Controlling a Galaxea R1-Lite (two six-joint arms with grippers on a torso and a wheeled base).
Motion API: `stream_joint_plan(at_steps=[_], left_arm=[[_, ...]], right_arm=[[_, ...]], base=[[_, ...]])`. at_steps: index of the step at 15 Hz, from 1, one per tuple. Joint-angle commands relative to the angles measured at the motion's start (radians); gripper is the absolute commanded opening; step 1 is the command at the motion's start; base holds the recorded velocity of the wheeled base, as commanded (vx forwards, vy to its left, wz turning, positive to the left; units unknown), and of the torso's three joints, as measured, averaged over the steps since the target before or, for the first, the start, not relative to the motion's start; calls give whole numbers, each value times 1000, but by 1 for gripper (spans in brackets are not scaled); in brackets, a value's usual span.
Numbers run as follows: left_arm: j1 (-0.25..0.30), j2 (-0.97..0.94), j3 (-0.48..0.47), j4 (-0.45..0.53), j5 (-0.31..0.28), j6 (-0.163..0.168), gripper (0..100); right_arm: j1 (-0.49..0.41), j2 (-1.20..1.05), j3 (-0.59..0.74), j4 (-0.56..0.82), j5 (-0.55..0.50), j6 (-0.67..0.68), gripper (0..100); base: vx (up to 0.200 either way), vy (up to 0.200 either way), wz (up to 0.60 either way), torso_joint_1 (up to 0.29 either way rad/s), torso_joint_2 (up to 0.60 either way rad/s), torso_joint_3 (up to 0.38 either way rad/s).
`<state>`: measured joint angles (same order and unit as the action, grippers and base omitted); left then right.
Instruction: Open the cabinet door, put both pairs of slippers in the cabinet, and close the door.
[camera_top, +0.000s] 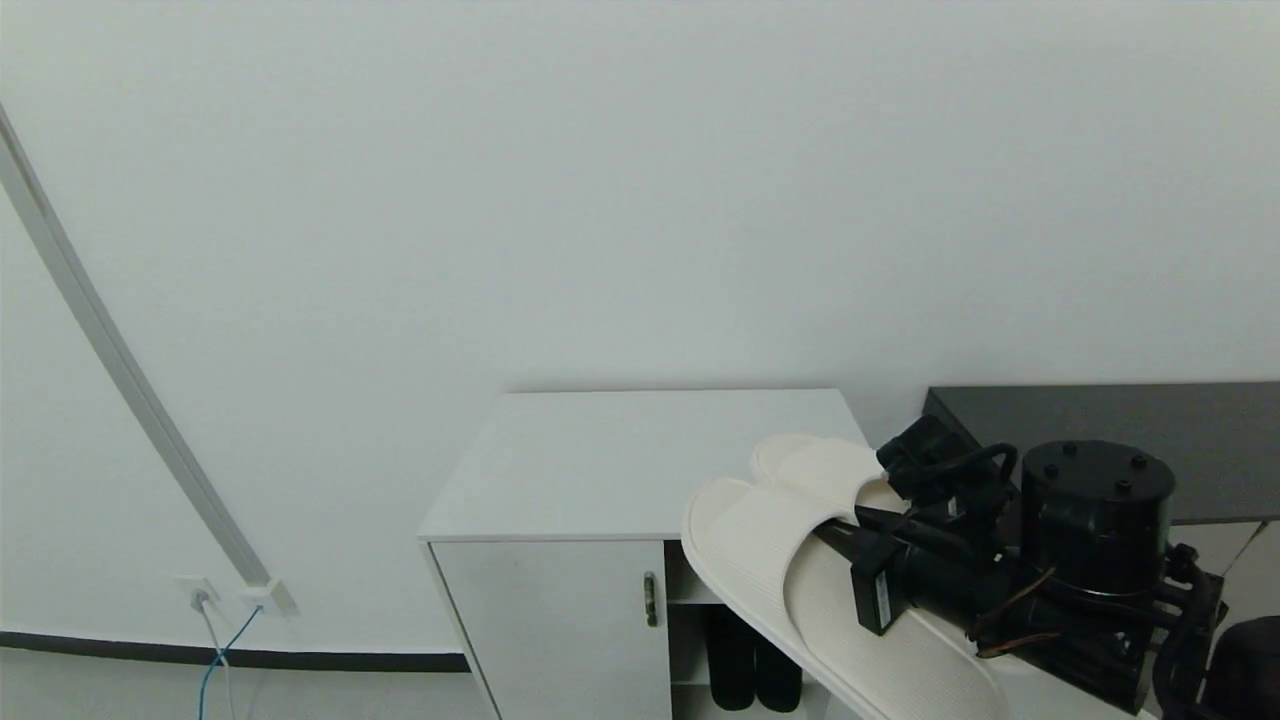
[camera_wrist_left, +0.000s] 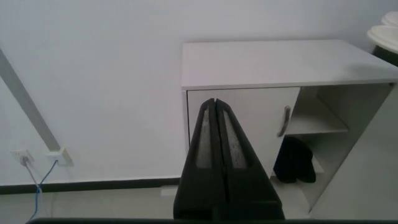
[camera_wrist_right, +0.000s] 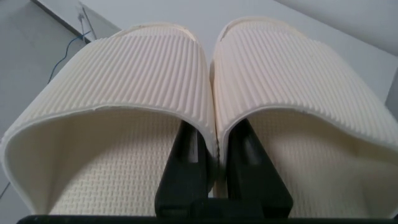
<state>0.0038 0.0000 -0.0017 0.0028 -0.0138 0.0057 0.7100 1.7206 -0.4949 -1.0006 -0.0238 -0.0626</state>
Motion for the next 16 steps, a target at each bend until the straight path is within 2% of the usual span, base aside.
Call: stream_joint_plan(at_steps=[1,7,10,16], left_arm=[[-1,0,0,0,0,0,0],[-1,0,0,0,0,0,0],[-1,0,0,0,0,-1,0],[-1,2,0,0,0,-1,0]], right_arm=[[2,4,1,-1,1,0,0],[2,10,2,0,1,1,0],[2,10,12,2,4,0,0],[2,22,24,-1,5,-2,0]], base=[[0,0,0,0,0,0],[0,0,0,0,0,0],[-200,0,0,2,2,1],[0,0,0,0,0,0]])
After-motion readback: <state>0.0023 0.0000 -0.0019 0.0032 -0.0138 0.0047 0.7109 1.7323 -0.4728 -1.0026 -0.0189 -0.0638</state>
